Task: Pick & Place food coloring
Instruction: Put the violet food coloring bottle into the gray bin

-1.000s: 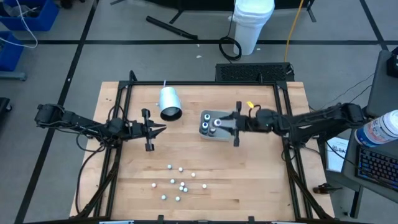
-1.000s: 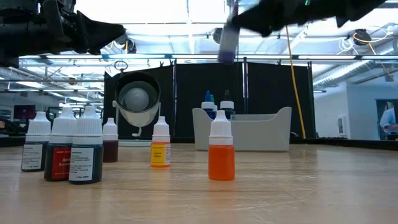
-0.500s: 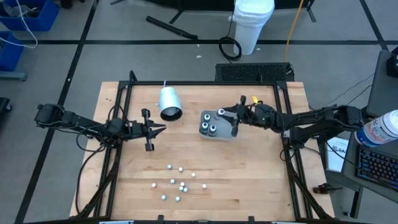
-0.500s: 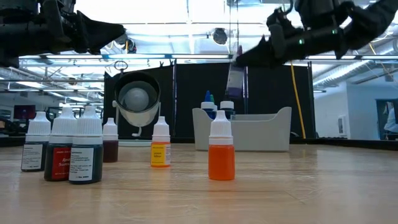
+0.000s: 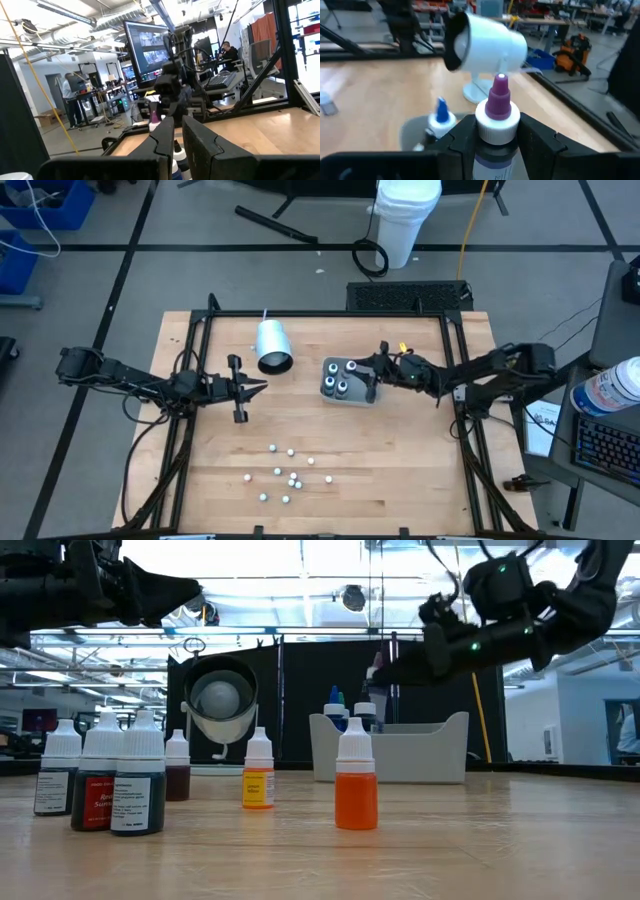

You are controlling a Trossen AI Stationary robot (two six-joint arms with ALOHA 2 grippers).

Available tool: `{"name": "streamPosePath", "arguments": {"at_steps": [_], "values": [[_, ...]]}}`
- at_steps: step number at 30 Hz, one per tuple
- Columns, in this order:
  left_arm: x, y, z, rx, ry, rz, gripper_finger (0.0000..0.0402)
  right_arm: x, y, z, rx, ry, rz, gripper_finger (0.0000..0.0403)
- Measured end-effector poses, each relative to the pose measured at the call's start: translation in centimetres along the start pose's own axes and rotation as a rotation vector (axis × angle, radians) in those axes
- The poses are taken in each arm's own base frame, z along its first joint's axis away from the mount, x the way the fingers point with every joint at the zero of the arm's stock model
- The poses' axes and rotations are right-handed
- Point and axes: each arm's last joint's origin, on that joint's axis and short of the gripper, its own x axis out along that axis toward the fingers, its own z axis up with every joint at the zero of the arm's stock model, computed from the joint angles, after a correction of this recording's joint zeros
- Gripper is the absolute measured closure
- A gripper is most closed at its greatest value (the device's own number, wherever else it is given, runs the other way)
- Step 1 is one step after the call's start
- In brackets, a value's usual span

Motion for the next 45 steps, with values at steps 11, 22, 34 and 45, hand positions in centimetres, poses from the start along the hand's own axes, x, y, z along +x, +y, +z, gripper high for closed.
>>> {"name": "streamPosePath", "arguments": {"at_steps": [11, 22, 34, 45], "values": [[0.0, 0.0, 0.0, 0.013, 0.002, 0.000, 0.0355, 1.0, -0.6, -1.8, 0.040, 0.038, -0.028, 0.0285], [0.0, 0.0, 0.0, 0.014, 0.002, 0.001, 0.0355, 2.6, -0.2, -3.5, 0.069, 0.080, 0.025, 0.0283], [0.0, 0.0, -0.1, 0.017, 0.007, -0.001, 0.0355, 3.8, 0.0, -4.7, 0.059, 0.116, 0.023, 0.0281], [0.0, 0.0, -0.1, 0.017, 0.009, -0.002, 0.0355, 3.8, 0.0, -4.6, 0.060, 0.099, 0.023, 0.0253]]}}
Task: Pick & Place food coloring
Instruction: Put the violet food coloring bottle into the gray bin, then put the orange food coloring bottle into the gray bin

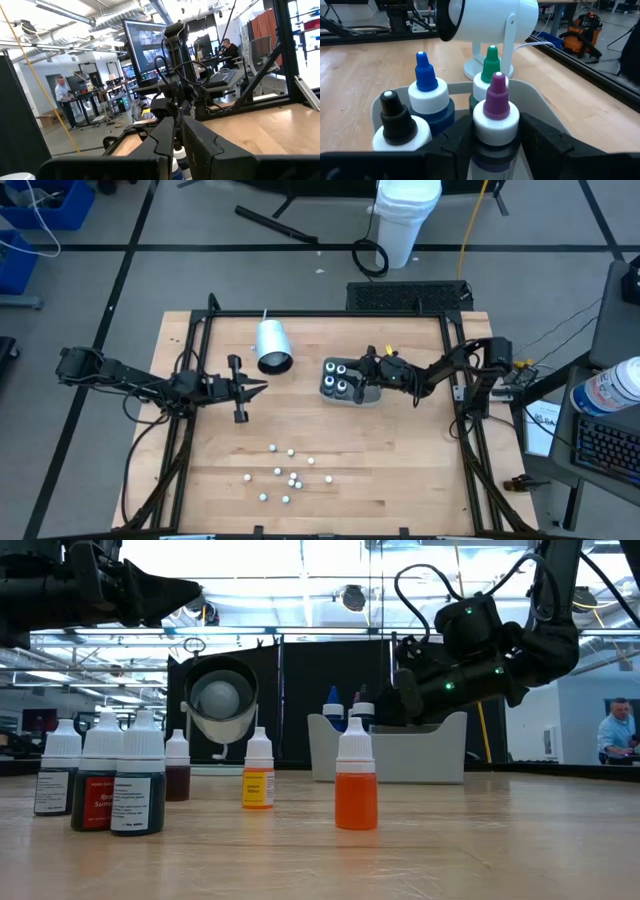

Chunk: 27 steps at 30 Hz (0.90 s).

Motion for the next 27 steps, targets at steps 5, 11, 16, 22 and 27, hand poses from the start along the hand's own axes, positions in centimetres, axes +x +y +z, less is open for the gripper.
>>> {"name": "streamPosePath", "arguments": {"at_steps": [5, 11, 16, 22, 27], "values": [[0.0, 0.0, -0.1, 0.001, 0.005, -0.001, 0.0355, 0.0, 0.0, 0.1, 0.001, -0.017, -0.001, 0.0235], [0.0, 0.0, -0.1, -0.002, 0.006, -0.002, 0.0355, -0.1, 0.0, 0.2, 0.002, -0.017, -0.006, 0.0213], [0.0, 0.0, -0.1, -0.006, 0.007, -0.002, 0.0355, -0.6, 0.0, 1.1, 0.015, -0.019, -0.004, 0.0198], [0.0, 0.0, -0.1, -0.009, 0.011, -0.003, 0.0355, -1.6, 0.6, 2.7, -0.024, -0.015, -0.007, 0.0184], [0.0, 0.0, -0.1, -0.008, 0.013, -0.004, 0.0355, -3.7, 1.9, 5.7, -0.083, -0.103, 0.027, 0.0181]]}}
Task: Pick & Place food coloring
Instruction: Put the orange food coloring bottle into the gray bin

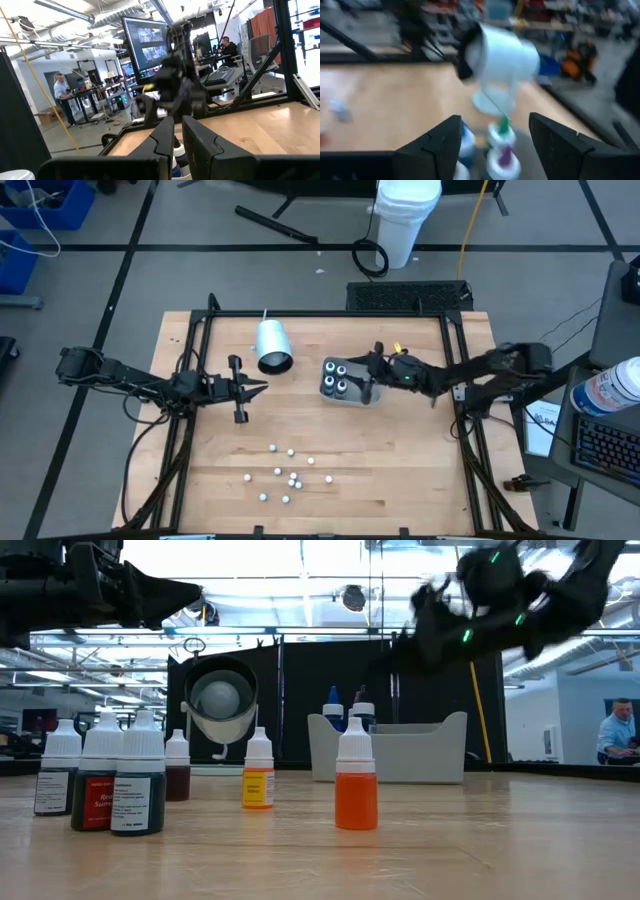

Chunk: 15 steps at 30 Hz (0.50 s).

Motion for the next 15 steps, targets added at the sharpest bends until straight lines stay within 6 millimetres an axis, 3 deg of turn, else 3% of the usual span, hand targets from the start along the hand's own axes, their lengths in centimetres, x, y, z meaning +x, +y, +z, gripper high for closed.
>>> {"name": "streamPosePath", "arguments": {"at_steps": [4, 7, 11, 15], "values": [[0.0, 0.0, 0.0, 0.001, 0.004, -0.001, 0.0355, -2.7, 2.1, 2.8, -0.068, -0.046, 0.099, 0.0193], [0.0, 0.0, -0.2, 0.004, 0.016, -0.005, 0.0355, -4.8, 3.5, 3.7, -0.101, -0.016, 0.139, 0.0226], [0.0, 0.0, -0.2, 0.004, 0.016, -0.005, 0.0355, -6.6, 5.0, 3.3, -0.133, 0.076, 0.183, 0.0302], [0.0, 0.0, -0.2, 0.004, 0.016, -0.005, 0.0355, -7.6, 6.3, 1.5, -0.119, 0.077, 0.256, 0.0378]]}}
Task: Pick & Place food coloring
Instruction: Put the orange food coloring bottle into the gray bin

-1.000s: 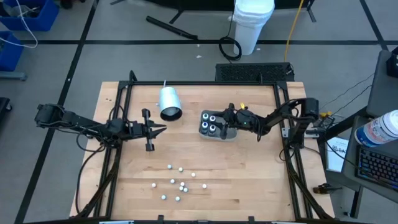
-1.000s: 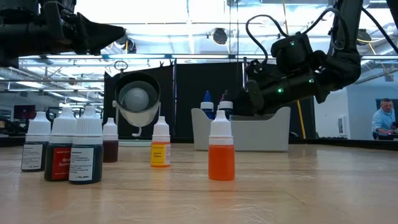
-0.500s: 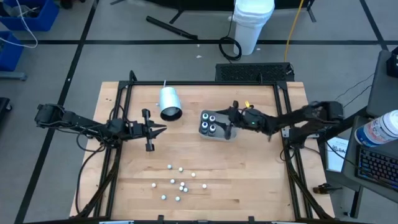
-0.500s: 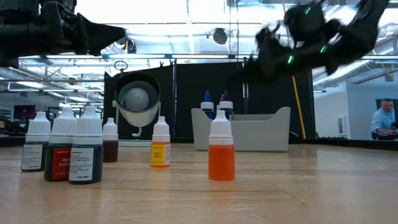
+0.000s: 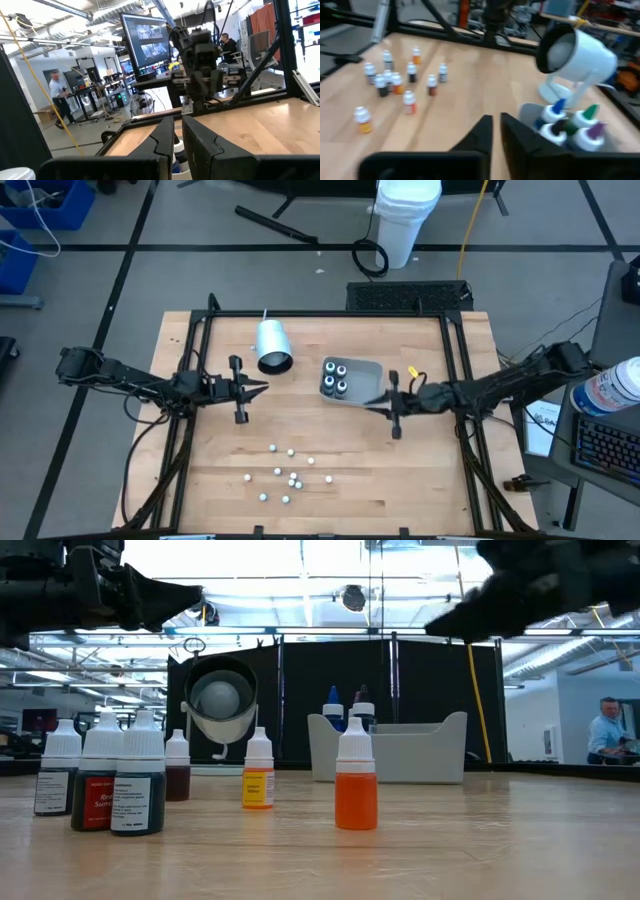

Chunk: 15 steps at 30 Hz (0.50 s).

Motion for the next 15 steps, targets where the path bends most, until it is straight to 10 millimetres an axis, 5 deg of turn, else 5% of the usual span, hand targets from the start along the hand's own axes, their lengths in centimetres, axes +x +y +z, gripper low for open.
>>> {"name": "streamPosePath", "arguments": {"at_steps": [6, 15], "values": [[0.0, 0.0, 0.0, 0.010, 0.000, 0.000, 0.0355, -1.1, 1.2, -3.2, -0.024, -0.082, 0.053, 0.0388], [0.0, 0.0, 0.0, 0.022, 0.003, 0.003, 0.0355, -2.0, 0.8, -3.6, -0.109, -0.187, 0.027, 0.0394]]}}
